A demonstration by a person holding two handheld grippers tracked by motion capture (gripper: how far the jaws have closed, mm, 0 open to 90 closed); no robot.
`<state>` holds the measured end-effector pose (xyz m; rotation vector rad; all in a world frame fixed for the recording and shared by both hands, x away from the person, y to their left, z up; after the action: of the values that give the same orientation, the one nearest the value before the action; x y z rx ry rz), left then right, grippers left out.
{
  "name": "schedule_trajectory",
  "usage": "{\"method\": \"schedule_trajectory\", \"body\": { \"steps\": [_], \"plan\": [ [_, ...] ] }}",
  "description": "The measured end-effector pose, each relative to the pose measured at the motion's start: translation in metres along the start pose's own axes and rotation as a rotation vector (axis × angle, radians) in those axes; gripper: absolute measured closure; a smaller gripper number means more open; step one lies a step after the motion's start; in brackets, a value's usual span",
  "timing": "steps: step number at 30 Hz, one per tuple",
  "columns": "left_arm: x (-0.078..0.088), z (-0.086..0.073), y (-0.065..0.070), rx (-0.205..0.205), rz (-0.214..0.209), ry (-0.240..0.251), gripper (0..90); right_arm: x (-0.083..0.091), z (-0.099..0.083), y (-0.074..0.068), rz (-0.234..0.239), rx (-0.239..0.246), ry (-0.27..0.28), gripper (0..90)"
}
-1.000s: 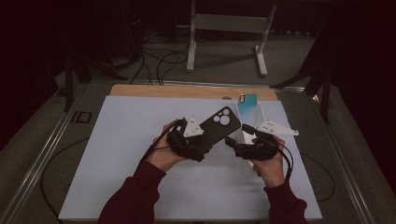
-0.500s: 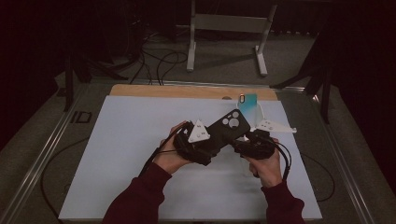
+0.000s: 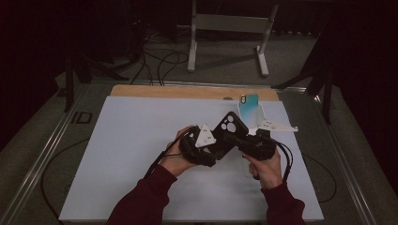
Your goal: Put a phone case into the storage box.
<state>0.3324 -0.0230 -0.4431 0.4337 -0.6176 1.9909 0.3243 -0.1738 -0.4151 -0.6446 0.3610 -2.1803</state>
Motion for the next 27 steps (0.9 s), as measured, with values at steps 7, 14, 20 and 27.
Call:
{"method": "schedule_trajectory", "body": {
  "steps": [7,14,20,27],
  "plan": [
    [0.001,-0.003,-0.004,0.031,-0.023,-0.006,17.3,0.004,0.002,0.001,-0.001,0.018,0.005,86.2],
    [0.005,-0.005,-0.009,0.08,-0.083,0.016,13.5,0.008,0.003,-0.001,0.032,0.038,0.012,86.2],
    [0.006,-0.006,-0.009,0.115,-0.18,0.041,14.6,0.013,0.005,-0.003,0.097,0.04,0.006,86.2],
    [0.005,-0.006,-0.002,0.097,-0.253,0.052,19.4,0.011,0.003,-0.011,0.164,0.087,-0.03,86.3]
  ]
}}
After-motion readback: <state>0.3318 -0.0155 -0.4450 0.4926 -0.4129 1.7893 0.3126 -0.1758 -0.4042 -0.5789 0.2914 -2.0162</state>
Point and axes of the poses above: each handheld gripper's, and its own axes: x roughly backward along the jaws, z roughly out of its top, y roughly to its right, the point moved 5 cm from there along -x, roughly forward along the jaws, and after that the axes turned 7 degrees about -x, right-handed, at the moved point
